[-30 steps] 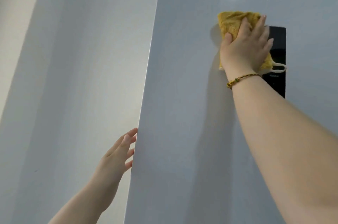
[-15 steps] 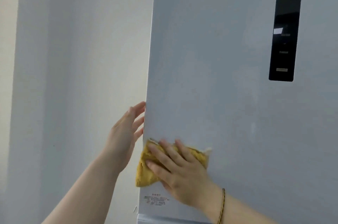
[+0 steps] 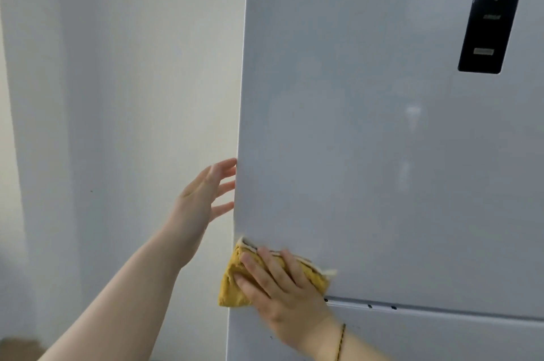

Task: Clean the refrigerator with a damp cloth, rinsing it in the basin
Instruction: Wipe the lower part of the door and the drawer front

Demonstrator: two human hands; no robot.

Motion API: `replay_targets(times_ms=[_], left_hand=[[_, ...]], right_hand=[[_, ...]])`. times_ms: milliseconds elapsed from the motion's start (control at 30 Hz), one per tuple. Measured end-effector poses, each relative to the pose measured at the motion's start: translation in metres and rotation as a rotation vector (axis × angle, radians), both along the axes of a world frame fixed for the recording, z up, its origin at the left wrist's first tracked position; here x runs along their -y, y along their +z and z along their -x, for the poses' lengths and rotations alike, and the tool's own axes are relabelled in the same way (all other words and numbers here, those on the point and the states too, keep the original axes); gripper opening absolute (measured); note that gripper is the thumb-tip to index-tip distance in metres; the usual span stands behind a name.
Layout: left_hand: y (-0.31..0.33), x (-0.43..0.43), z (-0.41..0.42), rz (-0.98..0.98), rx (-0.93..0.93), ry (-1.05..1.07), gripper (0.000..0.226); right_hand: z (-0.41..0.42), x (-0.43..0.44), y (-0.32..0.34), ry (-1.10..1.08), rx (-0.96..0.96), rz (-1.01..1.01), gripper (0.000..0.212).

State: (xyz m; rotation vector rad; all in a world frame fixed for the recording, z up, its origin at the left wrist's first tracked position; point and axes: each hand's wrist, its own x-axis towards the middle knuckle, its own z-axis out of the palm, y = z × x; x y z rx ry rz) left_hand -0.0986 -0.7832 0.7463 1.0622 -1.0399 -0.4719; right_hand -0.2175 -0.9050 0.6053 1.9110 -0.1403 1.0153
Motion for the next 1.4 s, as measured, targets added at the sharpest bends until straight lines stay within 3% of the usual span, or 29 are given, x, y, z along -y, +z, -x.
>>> replay_targets(times_ms=[133, 200, 267, 333, 400, 567, 700, 833, 933, 1167, 1267, 1400], left_hand=[[-0.004, 0.000, 0.005, 0.033, -0.009, 0.011, 0.027], [-0.006, 0.000, 0.009, 0.044, -0.010, 0.021, 0.026], [-0.009, 0.000, 0.013, 0.060, 0.007, 0.030, 0.025], [-0.012, 0.000, 0.017, 0.065, 0.017, 0.036, 0.026], [-0.015, 0.002, 0.021, 0.074, 0.011, 0.054, 0.025], [-0.026, 0.011, 0.031, 0.097, -0.006, 0.126, 0.034], [-0.050, 0.016, 0.053, 0.111, 0.251, 0.337, 0.038], [-0.081, 0.022, 0.078, 0.208, 0.600, 0.360, 0.035], [-0.094, 0.035, 0.098, 0.261, 0.741, 0.376, 0.043], [-0.124, 0.077, 0.174, 0.098, 1.037, 0.508, 0.052], [-0.138, 0.094, 0.207, 0.073, 1.087, 0.600, 0.051], [-0.141, 0.122, 0.245, 0.078, 1.129, 0.724, 0.048]], right_hand=[[0.014, 0.011, 0.045, 0.030, -0.208, 0.141, 0.039], [0.024, 0.016, 0.085, 0.058, -0.028, 0.122, 0.039], [0.033, 0.017, 0.113, 0.057, 0.278, 0.013, 0.035], [0.034, 0.014, 0.113, 0.023, 0.484, -0.111, 0.035], [0.024, 0.007, 0.086, 0.001, 0.575, -0.210, 0.036], [0.002, -0.005, -0.002, -0.035, 0.207, -0.174, 0.036], [0.016, 0.000, -0.002, -0.037, 0.192, -0.152, 0.035], [0.059, 0.015, -0.003, -0.059, 0.261, -0.175, 0.036], [0.089, 0.027, 0.001, -0.096, 0.281, -0.194, 0.035], [0.204, 0.075, 0.015, -0.186, 0.433, -0.277, 0.041], [0.278, 0.106, 0.019, -0.243, 0.603, -0.411, 0.047], [0.328, 0.120, 0.030, -0.149, 1.048, -0.775, 0.060]])
